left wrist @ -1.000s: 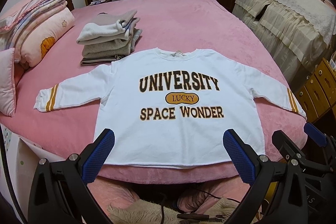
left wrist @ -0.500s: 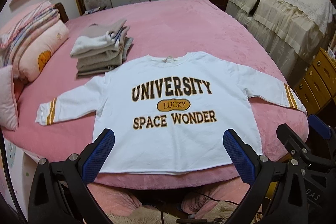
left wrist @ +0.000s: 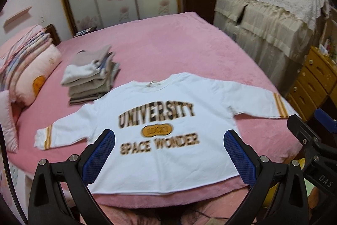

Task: Fold small clothes
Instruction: 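Move the right tool to the orange-striped sleeve cuff and grasp it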

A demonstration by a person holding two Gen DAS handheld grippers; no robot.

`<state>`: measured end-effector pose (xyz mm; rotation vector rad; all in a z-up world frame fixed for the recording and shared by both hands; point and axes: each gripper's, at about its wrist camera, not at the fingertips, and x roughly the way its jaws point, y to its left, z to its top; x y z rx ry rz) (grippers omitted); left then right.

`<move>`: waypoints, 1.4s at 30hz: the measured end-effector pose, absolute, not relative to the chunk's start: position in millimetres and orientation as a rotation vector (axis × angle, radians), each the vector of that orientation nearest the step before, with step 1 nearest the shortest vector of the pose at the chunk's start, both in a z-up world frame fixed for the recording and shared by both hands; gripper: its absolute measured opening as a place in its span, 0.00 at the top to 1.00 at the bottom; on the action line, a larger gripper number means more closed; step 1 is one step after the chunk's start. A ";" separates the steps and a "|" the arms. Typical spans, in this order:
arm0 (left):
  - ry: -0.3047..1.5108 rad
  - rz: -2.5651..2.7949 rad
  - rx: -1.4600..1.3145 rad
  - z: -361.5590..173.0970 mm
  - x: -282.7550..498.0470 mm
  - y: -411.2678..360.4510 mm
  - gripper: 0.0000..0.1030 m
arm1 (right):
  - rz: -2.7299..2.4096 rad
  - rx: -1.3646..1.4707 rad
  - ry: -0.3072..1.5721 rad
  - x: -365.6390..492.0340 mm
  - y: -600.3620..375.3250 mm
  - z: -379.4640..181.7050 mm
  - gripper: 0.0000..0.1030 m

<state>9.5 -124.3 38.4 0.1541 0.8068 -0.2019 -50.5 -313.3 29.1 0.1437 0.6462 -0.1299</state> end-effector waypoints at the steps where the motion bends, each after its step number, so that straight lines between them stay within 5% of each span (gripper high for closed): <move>1: 0.804 -0.212 0.160 38.3 12.0 -130.4 0.00 | -0.144 0.152 0.642 -50.3 -320.4 29.3 0.04; 17: 0.700 -0.414 0.196 7.4 62.1 -260.5 0.04 | -0.417 0.271 0.635 -37.9 -445.5 -1.1 0.05; 32: 0.667 -0.451 0.322 -67.4 91.7 -375.1 0.04 | -0.511 0.632 0.841 -11.5 -579.2 -134.9 0.36; 42: 0.696 -0.410 0.300 -84.5 105.5 -371.6 0.04 | -0.559 0.798 0.872 12.1 -626.6 -188.6 0.40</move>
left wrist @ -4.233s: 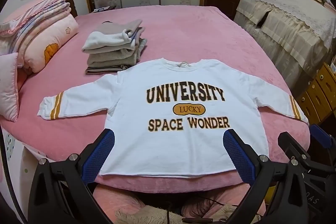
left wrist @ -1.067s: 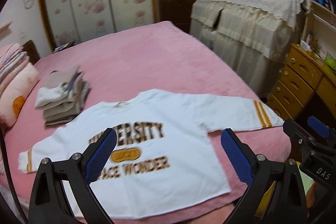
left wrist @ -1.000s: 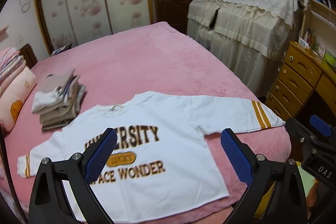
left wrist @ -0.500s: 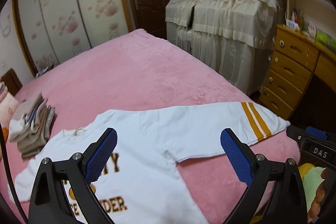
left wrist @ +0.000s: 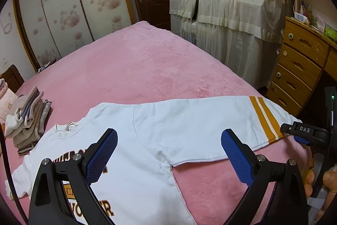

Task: Fold small clothes
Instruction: 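Move the right tool to the orange-striped sleeve cuff and grasp it, then lift the cuff with the right tool and fold the sleeve across the chest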

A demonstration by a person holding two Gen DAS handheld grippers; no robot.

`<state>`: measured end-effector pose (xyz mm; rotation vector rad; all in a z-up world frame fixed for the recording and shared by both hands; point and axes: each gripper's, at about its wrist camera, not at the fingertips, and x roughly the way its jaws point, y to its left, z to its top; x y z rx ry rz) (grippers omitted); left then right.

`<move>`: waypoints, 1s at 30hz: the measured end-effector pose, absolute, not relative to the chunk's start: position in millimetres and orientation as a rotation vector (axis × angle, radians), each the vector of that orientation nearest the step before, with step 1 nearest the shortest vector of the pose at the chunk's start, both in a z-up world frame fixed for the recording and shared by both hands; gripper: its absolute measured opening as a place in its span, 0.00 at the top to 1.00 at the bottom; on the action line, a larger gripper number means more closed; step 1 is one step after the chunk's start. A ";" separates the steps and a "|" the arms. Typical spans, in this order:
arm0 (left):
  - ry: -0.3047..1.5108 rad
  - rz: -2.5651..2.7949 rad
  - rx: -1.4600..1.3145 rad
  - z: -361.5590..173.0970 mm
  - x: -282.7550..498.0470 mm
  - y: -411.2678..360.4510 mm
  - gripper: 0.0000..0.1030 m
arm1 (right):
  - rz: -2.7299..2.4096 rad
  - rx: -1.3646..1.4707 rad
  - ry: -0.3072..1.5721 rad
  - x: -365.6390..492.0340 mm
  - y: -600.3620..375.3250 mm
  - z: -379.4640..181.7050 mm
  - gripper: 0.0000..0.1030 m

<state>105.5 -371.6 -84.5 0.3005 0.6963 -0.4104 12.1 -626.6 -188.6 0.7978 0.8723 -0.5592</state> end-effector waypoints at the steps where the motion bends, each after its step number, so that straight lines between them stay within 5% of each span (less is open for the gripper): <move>1: 0.690 -0.404 0.302 -85.4 107.7 -373.3 0.04 | -0.563 0.806 0.870 14.9 -629.4 -190.9 0.41; 4: 0.675 -0.381 0.310 -86.5 114.4 -378.7 0.04 | -0.579 0.822 0.855 21.1 -637.6 -194.0 0.53; 6: 0.686 -0.367 0.315 -88.5 122.2 -383.0 0.04 | -0.588 0.824 0.845 22.3 -640.9 -194.2 0.80; 8: 0.692 -0.359 0.314 -88.4 126.7 -385.4 0.04 | -0.574 0.811 0.820 22.6 -641.5 -191.5 0.92; 17: 0.712 -0.298 0.270 -79.5 143.4 -358.6 0.04 | -0.506 0.601 0.675 31.5 -606.4 -137.4 0.95; 30: 0.772 -0.055 0.110 -79.4 163.7 -186.2 0.04 | -0.057 0.157 0.594 130.3 -411.7 -60.8 0.95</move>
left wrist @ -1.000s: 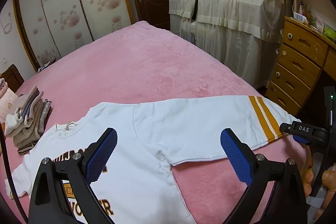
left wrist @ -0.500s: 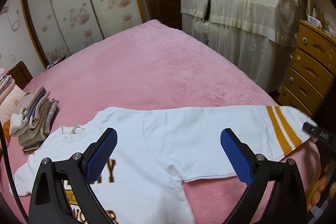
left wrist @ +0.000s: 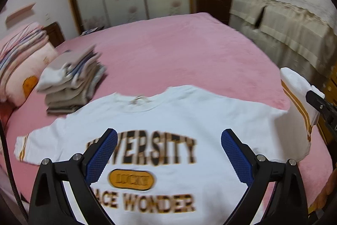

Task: Fold small clothes
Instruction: 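Lift the cuff with the right tool and fold the sleeve across the chest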

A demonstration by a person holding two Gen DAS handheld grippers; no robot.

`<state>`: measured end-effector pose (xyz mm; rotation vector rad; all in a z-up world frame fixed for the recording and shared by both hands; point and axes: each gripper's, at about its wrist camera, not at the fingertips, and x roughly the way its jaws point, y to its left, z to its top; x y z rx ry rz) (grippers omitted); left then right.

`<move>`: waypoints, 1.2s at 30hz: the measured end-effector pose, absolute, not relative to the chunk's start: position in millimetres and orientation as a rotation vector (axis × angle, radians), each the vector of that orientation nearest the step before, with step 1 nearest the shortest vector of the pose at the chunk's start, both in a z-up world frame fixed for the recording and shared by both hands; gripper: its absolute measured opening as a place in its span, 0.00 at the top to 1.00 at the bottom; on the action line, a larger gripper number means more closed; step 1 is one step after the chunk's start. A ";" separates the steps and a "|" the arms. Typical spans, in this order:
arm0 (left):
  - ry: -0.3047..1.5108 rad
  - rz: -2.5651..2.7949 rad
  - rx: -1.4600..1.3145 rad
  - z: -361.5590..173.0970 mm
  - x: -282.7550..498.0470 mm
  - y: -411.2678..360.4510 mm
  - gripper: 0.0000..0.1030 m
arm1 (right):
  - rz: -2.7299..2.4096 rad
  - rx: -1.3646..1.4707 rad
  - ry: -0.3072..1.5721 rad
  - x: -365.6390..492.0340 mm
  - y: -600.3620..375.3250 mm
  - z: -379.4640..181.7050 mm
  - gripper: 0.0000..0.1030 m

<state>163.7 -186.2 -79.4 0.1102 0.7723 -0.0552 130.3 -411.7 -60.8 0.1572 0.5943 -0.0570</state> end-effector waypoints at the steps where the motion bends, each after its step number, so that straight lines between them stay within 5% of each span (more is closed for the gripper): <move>1: 0.782 -0.028 0.099 -83.5 166.1 -169.8 0.04 | -0.034 0.124 0.599 137.9 -393.7 -64.0 0.95; 11: 0.872 0.077 0.017 -129.0 174.9 -80.6 0.04 | 0.195 -0.057 0.784 177.8 -243.7 -136.6 0.93; 13: 0.891 0.068 0.011 -137.2 175.9 -75.8 0.04 | 0.214 -0.074 0.826 172.5 -233.7 -149.8 0.86; 15: 0.909 0.056 0.002 -145.0 177.7 -73.1 0.04 | 0.234 -0.065 0.851 168.2 -231.7 -158.2 0.67; 18: 0.928 0.026 -0.015 -153.1 178.0 -74.4 0.04 | 0.263 -0.020 0.868 164.5 -231.4 -162.9 0.60; 36: 0.955 -0.178 0.059 -165.8 174.5 -137.7 0.04 | 0.106 0.194 0.876 100.9 -314.5 -152.9 0.59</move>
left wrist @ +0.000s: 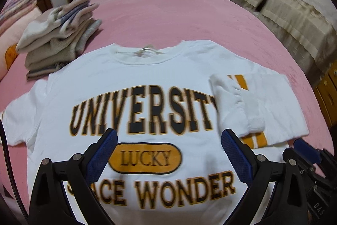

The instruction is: Fold small clothes

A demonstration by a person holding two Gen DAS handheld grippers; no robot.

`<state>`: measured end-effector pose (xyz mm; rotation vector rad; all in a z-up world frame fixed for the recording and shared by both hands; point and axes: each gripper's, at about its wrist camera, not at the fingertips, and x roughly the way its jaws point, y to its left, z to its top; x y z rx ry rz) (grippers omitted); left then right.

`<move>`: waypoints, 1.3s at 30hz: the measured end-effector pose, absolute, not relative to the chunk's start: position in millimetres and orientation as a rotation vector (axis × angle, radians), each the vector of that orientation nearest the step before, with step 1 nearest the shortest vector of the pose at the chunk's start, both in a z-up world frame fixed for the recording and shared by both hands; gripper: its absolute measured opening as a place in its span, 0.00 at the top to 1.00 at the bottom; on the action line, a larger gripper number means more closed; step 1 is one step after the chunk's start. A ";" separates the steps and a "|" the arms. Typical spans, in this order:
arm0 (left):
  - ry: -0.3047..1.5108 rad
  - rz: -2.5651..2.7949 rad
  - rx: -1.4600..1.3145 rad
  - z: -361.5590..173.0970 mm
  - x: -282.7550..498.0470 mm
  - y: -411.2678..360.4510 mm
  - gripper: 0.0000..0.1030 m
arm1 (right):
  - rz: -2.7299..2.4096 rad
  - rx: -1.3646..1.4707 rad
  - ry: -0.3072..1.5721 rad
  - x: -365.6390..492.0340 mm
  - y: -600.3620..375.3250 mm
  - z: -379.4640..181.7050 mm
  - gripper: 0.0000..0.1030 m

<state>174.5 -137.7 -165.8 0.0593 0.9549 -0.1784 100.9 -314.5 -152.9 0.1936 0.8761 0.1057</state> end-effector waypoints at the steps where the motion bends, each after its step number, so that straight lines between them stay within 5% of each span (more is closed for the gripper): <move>1: 0.946 -0.195 0.092 -166.0 172.4 -146.7 0.04 | 0.099 0.203 0.877 99.1 -319.7 -153.3 0.59; 10: 0.861 -0.271 0.511 -192.3 167.9 -226.3 0.04 | 0.071 0.332 0.913 88.3 -356.4 -168.0 0.59; 18: 0.893 -0.227 0.437 -200.7 200.1 -243.7 0.05 | 0.067 0.368 0.907 82.8 -364.9 -172.4 0.59; 20: 0.909 -0.217 0.370 -199.3 207.3 -239.5 0.11 | 0.067 0.373 0.906 81.2 -365.9 -173.2 0.59; 25: 0.965 -0.233 0.139 -191.1 224.1 -213.7 0.60 | 0.062 0.392 0.900 78.7 -369.9 -175.9 0.59; 26: 0.975 -0.238 0.080 -189.3 225.8 -205.1 0.63 | 0.061 0.394 0.900 78.7 -370.6 -176.5 0.59; 39: 1.137 -0.274 -0.307 -215.1 226.0 -109.0 0.59 | 0.051 0.368 0.883 83.6 -378.6 -173.8 0.59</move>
